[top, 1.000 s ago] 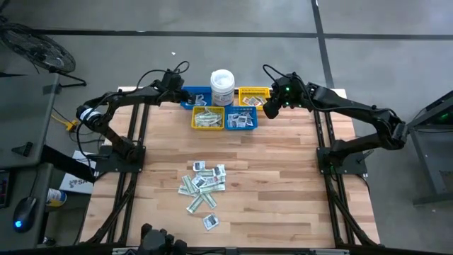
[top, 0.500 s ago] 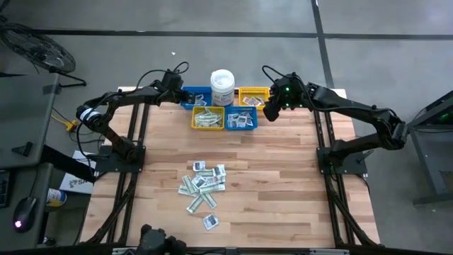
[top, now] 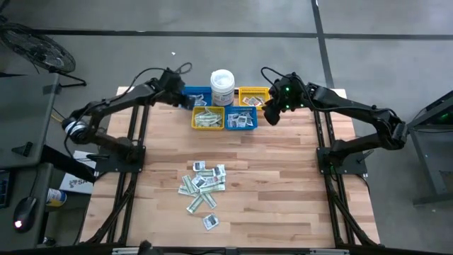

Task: Pick & Place First Aid Supplies
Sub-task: Put the black towelette pack into the right blue bin

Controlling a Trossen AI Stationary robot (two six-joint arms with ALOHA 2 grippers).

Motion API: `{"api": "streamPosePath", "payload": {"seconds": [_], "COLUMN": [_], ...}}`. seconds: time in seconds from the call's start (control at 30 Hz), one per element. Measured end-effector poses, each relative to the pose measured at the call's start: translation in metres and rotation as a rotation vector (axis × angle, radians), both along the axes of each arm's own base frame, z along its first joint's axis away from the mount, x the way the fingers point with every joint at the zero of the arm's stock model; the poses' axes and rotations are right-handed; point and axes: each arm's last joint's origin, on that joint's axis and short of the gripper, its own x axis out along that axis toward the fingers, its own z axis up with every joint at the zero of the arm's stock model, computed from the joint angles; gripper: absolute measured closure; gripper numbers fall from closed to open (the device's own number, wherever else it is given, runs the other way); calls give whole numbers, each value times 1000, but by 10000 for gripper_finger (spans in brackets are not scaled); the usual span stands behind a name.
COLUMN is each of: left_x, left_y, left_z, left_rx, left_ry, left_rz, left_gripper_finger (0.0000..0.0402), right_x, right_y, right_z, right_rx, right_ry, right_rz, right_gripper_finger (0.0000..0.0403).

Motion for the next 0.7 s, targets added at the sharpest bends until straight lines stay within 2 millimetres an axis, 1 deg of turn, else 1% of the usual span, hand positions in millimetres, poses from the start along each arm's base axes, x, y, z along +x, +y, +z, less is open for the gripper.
{"api": "streamPosePath", "payload": {"seconds": [0.13, 0.23, 0.43, 0.7], "left_x": [7, 13, 26, 38], "left_y": [-32, -58, -109, -167], "left_z": [6, 6, 1, 1], "left_rx": [-59, -92, -101, -62], "left_ry": [41, 106, 242, 279], "left_rz": [-69, -136, -304, -547], "left_gripper_finger": [287, 287, 286, 286], "right_x": [0, 0, 0, 0], "right_y": [0, 0, 0, 1], "right_z": [0, 0, 0, 0], "right_rx": [-11, -27, -54, -59], "right_ry": [3, 9, 20, 21], "right_rz": [33, 49, 76, 87], "right_gripper_finger": [277, 277, 277, 277]}}
